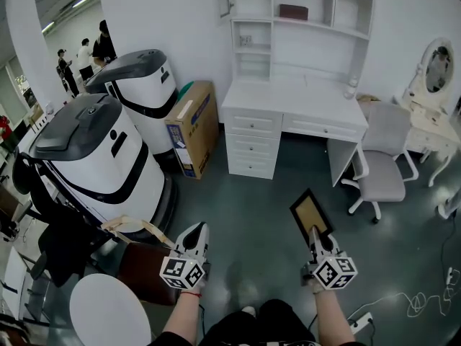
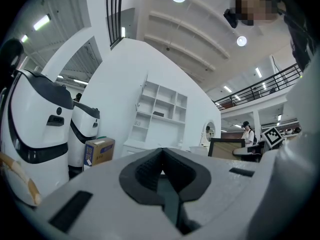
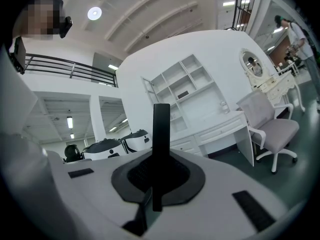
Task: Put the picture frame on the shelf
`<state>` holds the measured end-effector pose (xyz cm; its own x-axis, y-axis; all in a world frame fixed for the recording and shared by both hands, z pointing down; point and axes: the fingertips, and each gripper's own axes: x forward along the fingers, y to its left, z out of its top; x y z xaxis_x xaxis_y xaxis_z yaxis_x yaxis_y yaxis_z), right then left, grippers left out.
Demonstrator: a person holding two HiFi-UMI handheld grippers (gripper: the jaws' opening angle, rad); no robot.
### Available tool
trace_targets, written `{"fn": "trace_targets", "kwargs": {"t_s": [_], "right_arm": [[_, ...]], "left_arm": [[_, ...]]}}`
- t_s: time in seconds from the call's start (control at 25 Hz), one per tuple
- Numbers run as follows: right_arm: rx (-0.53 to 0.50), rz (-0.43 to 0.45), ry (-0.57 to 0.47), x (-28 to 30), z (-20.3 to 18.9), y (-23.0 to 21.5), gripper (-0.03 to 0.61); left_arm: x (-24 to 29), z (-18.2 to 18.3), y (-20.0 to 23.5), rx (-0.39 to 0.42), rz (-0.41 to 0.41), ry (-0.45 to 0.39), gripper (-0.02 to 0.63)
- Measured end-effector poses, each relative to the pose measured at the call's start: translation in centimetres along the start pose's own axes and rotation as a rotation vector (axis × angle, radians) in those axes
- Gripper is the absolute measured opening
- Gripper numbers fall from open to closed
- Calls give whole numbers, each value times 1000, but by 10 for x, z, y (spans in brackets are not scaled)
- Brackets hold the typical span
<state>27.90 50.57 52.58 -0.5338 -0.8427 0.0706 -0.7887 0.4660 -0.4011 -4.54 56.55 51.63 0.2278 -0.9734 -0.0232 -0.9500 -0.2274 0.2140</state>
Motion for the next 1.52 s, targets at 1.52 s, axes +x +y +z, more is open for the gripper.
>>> {"fn": "trace_targets", "kwargs": {"t_s": [1.52], "right_arm": [[17,137,46,421,93,-135,14]], "left_arm": [[374,28,152,12,106,-19,5]]}}
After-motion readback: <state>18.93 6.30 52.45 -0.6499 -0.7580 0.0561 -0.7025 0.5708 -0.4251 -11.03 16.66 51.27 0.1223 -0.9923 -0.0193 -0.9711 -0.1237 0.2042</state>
